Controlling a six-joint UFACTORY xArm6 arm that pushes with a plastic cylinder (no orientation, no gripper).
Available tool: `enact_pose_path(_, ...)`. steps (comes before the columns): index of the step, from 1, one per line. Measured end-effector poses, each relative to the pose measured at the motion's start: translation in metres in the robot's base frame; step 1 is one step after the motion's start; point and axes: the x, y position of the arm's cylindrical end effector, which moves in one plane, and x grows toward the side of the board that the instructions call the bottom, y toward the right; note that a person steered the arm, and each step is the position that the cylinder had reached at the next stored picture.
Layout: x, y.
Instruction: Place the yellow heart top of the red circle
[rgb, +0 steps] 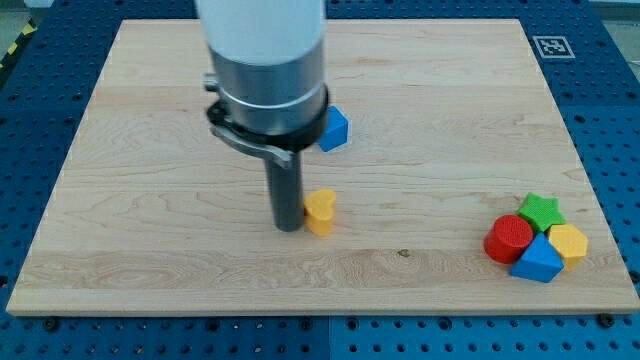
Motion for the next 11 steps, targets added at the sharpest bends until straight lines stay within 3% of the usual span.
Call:
enact_pose_path(2, 0.001, 0.049)
enact_pose_path(4, -0.025, 0.050)
enact_pose_path(6, -0.009, 0.105)
enact_pose_path(10, -0.016, 0.155)
enact_pose_path(11, -0.016, 0.192)
